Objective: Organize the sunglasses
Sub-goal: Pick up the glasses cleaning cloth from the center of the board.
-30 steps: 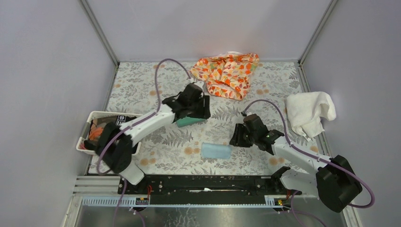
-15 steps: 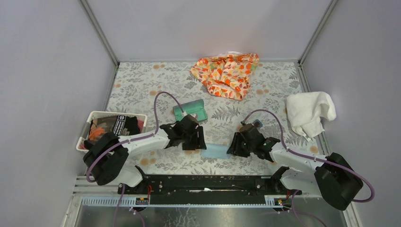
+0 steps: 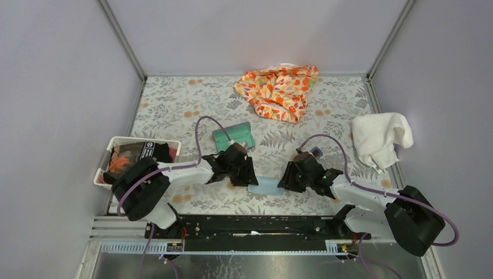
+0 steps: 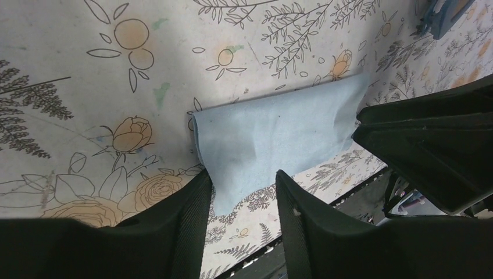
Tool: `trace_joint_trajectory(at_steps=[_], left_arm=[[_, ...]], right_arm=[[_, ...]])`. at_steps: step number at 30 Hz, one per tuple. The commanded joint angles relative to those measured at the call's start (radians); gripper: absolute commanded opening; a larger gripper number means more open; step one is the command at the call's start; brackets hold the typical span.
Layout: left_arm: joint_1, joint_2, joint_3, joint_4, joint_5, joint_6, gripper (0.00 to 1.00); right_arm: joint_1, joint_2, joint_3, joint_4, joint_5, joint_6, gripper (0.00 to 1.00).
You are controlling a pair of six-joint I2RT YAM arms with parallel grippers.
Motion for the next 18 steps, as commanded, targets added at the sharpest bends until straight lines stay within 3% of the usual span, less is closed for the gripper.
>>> trace_joint_trajectory(at_steps=[1,11,18], left_arm=[[-0.006,0.04,-0.018,0.006,-0.008,0.007,0.48],[-0.006,0.045,-0.005,-0.012,-0.026,0.01,0.28],[-0.006,0.053,0.011,-0.013,-0.018,0.011,0.06]], right_arm=[[0.009,0.012,0.001,-0.006,0.042,0.01,0.43],[0.01,0.055,-0.001,0.045,0.024,0.022,0.35],[0.01,0.081,-0.007,0.091,0.01,0.026,0.24]])
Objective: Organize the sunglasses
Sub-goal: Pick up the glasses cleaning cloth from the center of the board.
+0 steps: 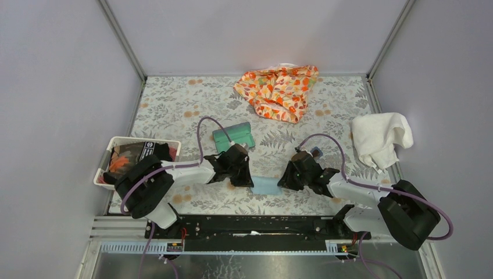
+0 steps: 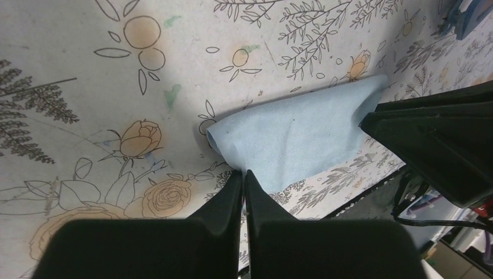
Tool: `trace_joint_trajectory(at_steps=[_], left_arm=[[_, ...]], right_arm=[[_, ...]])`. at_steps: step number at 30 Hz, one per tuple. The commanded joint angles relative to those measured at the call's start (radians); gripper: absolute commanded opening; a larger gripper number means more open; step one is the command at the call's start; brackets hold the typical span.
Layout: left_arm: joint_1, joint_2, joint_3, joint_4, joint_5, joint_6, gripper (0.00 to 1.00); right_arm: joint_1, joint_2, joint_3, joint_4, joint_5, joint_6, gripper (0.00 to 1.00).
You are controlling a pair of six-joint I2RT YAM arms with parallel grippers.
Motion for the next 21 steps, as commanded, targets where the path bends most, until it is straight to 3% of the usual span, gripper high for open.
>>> trace_joint_trajectory(at_steps=[1,4,5,13,21], left_arm=[[-0.006,0.019,0.015,-0.025,-0.018,0.013,0.01],[-0.006,0.004,0.025,-0.034,-0.023,0.016,0.0],[-0.006,-0.004,0.028,-0.039,-0.025,0.019,0.0],[0.034,-0.103,0.085,-0.114,-0.057,0.046,0.0],[0.204,-0.175,0.159,-0.236,-0.111,0.142,0.0]], right_arm=[[0.009,0.027,-0.006,0.021,-0.005,0.003,0.2],[0.009,0.03,0.005,0.02,-0.006,-0.008,0.02],[0.009,0.029,0.013,0.015,-0.006,-0.011,0.0],[0.009,0.029,0.165,-0.062,0.02,-0.105,0.0],[0.0,0.213,0.429,-0.046,0.052,-0.231,0.0]])
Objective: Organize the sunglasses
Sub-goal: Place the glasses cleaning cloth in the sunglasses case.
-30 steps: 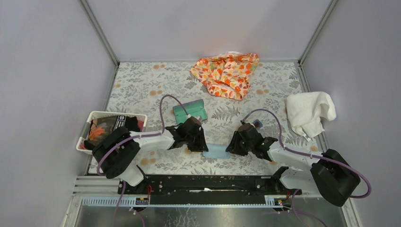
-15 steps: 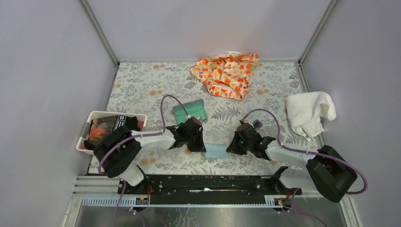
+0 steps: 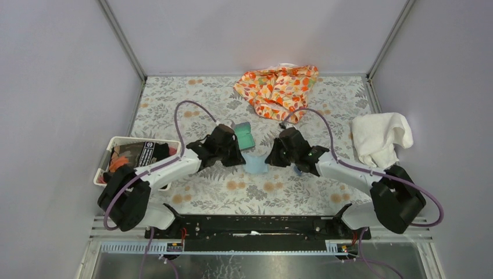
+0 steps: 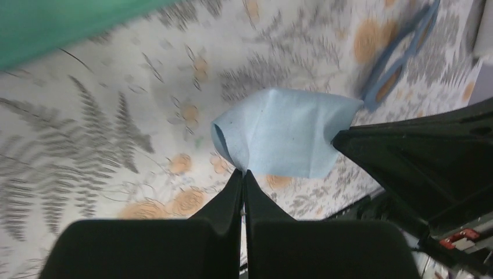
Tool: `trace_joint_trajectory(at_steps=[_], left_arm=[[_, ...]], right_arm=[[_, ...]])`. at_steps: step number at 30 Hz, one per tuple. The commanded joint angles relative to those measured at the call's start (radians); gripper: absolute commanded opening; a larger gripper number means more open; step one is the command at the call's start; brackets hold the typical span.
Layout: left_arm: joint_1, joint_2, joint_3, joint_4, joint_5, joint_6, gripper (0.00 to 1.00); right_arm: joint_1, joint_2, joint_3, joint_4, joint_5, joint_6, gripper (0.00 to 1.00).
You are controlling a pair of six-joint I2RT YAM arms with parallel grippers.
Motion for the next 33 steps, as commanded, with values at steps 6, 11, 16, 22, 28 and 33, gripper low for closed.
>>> trace_joint_trajectory(at_steps=[6,11,16,22,28,33], left_arm=[[0.229,-0.008,0.106,-0.117,-0.059,0.154,0.0],[0.33,0.071,0.131,-0.093,-0.019,0.198,0.0],[0.373,0.134,0.142,-0.052,-0.034,0.222,0.0],[0.404,0.217,0.153,-0.012,-0.013,0.217,0.0],[0.407,0.283,0.177,-0.005,-0.008,0.222,0.0],[0.408,0.309,0.195,-0.007,-0.004,0.225,0.0]], right_arm=[[-0.012,0.309,0.366,0.029,0.005,-0.153,0.0],[-0.023,0.478,0.546,0.005,-0.022,-0.19,0.0],[-0.036,0.6,0.659,-0.006,-0.051,-0.202,0.0],[-0.052,0.689,0.724,-0.019,-0.073,-0.207,0.0],[-0.069,0.72,0.724,-0.017,-0.076,-0.208,0.0],[-0.074,0.725,0.698,-0.003,-0.084,-0.202,0.0]])
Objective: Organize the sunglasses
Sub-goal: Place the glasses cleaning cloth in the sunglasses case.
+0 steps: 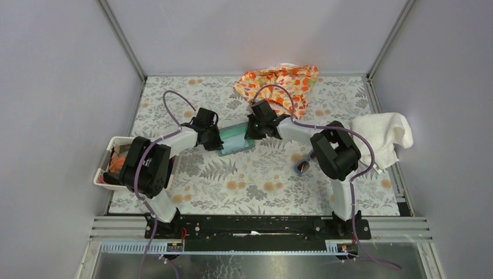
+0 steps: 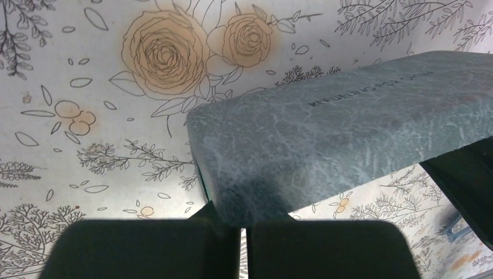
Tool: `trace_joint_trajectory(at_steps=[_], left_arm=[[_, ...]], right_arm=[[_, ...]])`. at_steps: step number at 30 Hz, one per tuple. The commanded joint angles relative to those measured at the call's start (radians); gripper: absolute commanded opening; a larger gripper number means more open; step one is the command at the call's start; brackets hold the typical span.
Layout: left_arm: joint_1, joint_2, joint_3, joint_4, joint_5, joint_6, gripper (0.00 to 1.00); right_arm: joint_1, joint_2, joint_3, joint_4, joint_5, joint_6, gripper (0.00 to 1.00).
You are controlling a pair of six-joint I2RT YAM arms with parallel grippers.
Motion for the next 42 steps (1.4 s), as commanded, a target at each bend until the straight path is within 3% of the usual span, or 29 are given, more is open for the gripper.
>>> trace_joint_trajectory(at_steps=[1,21,25,35,42], left_arm=[[0.01,0.02,0.037,0.039,0.015,0.023,0.0],[0.002,0.019,0.036,0.003,-0.014,0.03,0.02],[-0.006,-0.005,0.036,-0.025,-0.062,0.027,0.3],[-0.051,-0.125,0.035,-0.099,-0.156,0.03,0.48],[-0.074,-0.24,0.015,-0.15,-0.17,0.035,0.53]], right_arm=[[-0.009,0.002,0.005,0.014,-0.019,-0.012,0.0],[-0.009,-0.018,-0.059,0.041,0.0,-0.009,0.0],[-0.01,-0.036,-0.06,0.045,-0.011,-0.006,0.14],[-0.009,-0.204,-0.107,0.01,0.028,-0.012,0.46],[-0.018,-0.482,-0.287,-0.055,0.209,-0.012,0.69]])
